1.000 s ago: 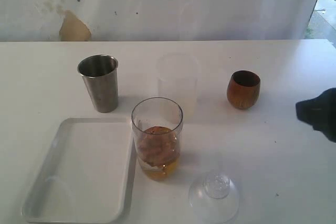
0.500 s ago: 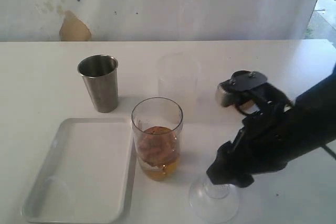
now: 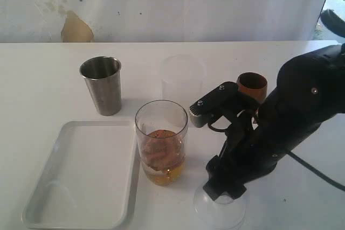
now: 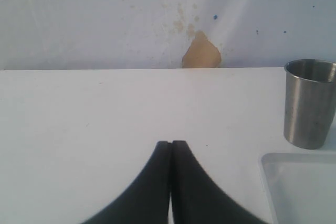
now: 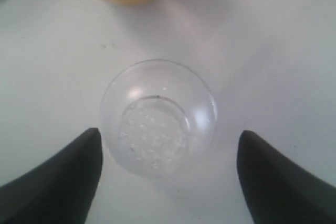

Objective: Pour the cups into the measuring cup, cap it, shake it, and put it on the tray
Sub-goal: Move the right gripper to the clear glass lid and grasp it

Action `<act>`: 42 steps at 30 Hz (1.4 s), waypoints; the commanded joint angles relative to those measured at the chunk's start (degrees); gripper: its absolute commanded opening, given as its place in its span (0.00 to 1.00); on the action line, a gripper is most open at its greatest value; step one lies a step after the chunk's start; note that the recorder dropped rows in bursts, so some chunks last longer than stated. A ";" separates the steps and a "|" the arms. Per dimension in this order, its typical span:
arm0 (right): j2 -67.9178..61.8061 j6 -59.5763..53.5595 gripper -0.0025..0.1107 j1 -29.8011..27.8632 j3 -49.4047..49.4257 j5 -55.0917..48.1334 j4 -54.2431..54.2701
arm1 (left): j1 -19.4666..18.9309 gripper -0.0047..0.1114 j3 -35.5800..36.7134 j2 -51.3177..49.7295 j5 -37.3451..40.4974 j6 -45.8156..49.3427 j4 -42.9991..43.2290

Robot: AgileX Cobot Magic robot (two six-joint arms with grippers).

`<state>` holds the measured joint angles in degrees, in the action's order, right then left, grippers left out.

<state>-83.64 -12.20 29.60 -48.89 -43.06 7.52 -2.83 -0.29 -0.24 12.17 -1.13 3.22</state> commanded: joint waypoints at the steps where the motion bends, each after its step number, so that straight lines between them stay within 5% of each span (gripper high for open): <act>1: -1.11 0.36 0.61 3.05 -0.25 -0.13 -0.41 | 0.03 0.04 0.29 0.24 -0.60 -0.07 0.26; 7: -3.48 8.36 0.61 3.53 -0.35 0.91 -8.03 | 0.03 0.04 0.29 0.24 -0.60 -0.07 0.26; 25: -5.79 8.37 0.46 3.53 -0.35 2.21 -3.26 | 0.03 0.04 0.29 0.24 -0.60 -0.07 0.26; 30: -5.79 8.37 0.34 3.53 -0.35 1.50 -3.04 | 0.03 0.04 0.29 0.24 -0.60 -0.07 0.26; 36: -5.10 7.06 0.03 3.53 -0.99 -0.79 -3.30 | 0.03 0.04 0.29 0.24 -0.60 -0.07 0.26; 42: -2.36 6.30 0.02 3.53 -3.89 -5.94 -5.42 | 0.03 0.04 0.29 0.24 -0.60 -0.07 0.26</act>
<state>-87.71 -5.15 33.03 -51.17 -46.25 3.89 -2.83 -0.29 -0.24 12.17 -1.13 3.22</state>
